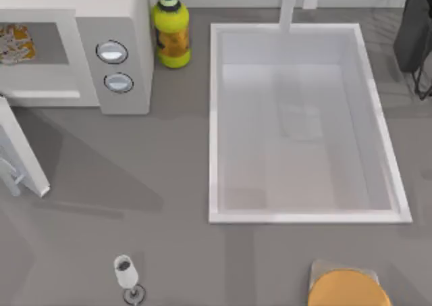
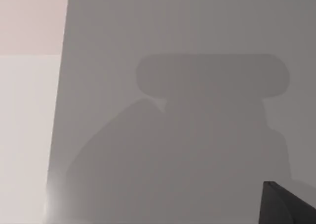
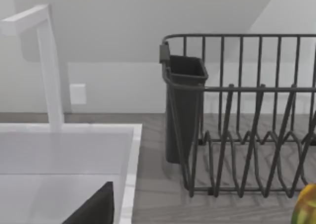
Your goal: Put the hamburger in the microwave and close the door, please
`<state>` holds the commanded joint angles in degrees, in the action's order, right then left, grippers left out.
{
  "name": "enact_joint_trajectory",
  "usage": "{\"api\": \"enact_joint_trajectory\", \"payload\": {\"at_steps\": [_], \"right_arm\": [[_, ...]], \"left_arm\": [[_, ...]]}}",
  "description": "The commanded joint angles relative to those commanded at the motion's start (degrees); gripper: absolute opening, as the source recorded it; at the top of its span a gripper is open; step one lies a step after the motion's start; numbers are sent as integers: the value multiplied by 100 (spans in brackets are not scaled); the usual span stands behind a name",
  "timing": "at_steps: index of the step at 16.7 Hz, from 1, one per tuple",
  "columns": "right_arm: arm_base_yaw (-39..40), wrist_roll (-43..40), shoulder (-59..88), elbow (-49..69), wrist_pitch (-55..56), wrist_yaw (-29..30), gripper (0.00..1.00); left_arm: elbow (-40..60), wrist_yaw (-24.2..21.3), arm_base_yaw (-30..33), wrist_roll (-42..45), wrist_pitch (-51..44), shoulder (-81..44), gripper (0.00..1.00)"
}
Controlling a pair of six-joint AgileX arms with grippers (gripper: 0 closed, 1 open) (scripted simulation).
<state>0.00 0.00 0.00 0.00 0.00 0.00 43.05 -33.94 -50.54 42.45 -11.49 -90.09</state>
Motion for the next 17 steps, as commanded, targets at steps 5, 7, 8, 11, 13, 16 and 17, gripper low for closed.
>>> {"api": "enact_joint_trajectory", "payload": {"at_steps": [5, 7, 8, 11, 13, 16, 17], "right_arm": [[0, 0, 0, 0, 0, 0, 100], [0, 0, 0, 0, 0, 0, 100], [0, 0, 0, 0, 0, 0, 100], [0, 0, 0, 0, 0, 0, 100], [0, 0, 0, 0, 0, 0, 100], [0, 0, 0, 0, 0, 0, 100], [0, 0, 0, 0, 0, 0, 100]], "left_arm": [[-183, 181, 706, -352, 227, 458, 0], [-461, 313, 1102, -545, 308, 777, 0], [-626, 386, 1290, -650, 342, 941, 0], [-1127, 648, 1695, -1048, 439, 1341, 0], [-1418, 846, 1776, -1347, 514, 1557, 0], [-1605, 1025, 1737, -1630, 602, 1784, 0], [-1606, 1028, 1735, -1635, 604, 1788, 0]]}}
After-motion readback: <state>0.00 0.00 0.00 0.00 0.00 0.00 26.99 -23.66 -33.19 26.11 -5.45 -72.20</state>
